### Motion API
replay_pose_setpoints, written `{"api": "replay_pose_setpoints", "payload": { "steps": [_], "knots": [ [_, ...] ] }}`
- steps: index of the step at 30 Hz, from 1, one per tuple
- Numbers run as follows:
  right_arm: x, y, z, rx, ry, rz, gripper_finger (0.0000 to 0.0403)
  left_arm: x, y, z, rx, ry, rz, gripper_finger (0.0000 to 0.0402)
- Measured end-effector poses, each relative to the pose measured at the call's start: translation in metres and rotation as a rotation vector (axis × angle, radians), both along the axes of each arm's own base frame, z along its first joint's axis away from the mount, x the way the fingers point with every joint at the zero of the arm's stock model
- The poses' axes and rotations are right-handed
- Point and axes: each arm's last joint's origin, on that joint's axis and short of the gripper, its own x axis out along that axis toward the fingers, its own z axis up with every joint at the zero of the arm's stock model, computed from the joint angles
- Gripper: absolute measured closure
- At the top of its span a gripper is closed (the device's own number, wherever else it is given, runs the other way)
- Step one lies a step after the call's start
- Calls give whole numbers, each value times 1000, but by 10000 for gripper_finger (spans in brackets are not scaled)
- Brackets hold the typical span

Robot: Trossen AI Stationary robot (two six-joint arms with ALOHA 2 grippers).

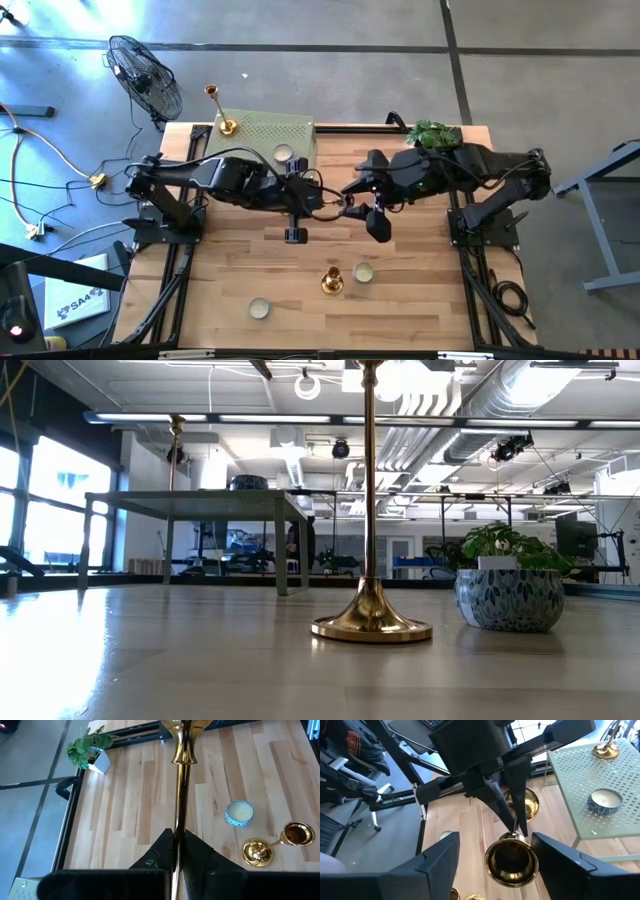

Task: Pick & Place candle stick holders
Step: Put the right gold candle holder on the shelf

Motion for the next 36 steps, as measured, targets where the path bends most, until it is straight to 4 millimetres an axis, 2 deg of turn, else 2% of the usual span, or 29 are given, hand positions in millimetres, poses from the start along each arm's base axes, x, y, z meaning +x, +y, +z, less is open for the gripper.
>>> {"api": "replay_pose_setpoints", "payload": {
  "steps": [10,24,27,30,36],
  "knots": [
    [-2,0,2,1,-14,11,124,0,0,0,-3,2,4,390],
    [-28,-3,22,20,-95,31,118,-2,2,-1,12,11,39,390],
    [-42,-1,30,28,-127,46,118,-15,5,7,5,-1,70,390],
    [-57,3,37,36,-150,74,118,-38,10,27,-25,-79,93,389],
    [-86,17,46,-9,-188,60,118,-106,19,73,-59,-300,139,388]
  ]
}}
